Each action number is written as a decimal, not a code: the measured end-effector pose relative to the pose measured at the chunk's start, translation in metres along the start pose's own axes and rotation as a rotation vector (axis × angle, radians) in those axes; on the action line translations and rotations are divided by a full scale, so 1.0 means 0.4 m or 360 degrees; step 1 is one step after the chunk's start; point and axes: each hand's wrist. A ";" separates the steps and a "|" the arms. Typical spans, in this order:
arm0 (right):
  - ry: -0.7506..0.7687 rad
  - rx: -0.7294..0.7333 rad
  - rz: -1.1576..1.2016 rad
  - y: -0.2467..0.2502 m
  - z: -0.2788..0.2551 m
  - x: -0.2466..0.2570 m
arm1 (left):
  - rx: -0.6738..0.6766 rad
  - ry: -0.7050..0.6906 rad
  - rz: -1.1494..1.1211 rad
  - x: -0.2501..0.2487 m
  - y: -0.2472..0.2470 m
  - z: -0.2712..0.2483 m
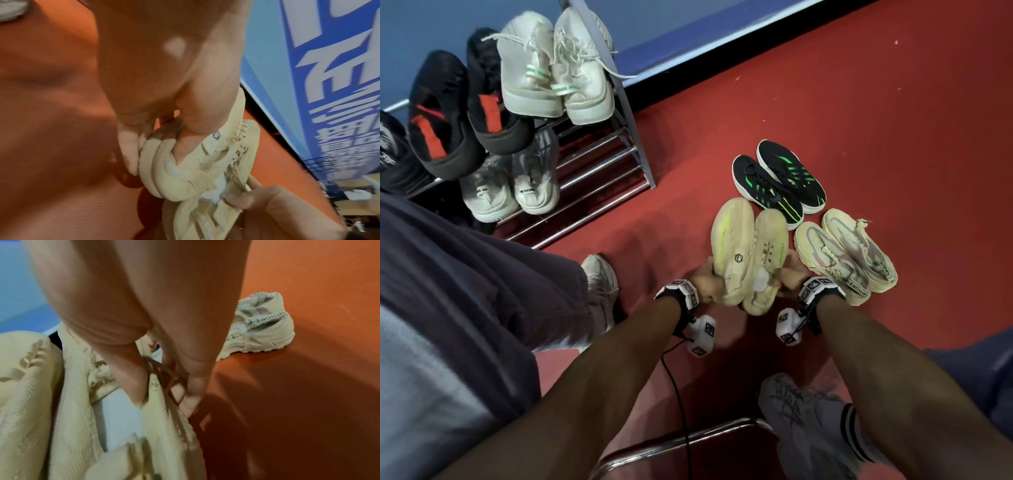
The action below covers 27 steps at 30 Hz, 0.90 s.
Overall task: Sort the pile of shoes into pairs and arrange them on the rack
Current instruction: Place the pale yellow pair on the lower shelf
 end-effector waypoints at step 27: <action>0.1419 -0.0104 0.0199 -0.058 -0.589 1.017 | -0.0477 -0.1417 -0.0266 -0.485 0.530 -0.860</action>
Point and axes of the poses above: each hand's wrist, its own z-axis towards the middle knuckle, its own y-axis out of the back of the hand, x = y × z, and after that the axes turned 8 degrees about y, right-handed
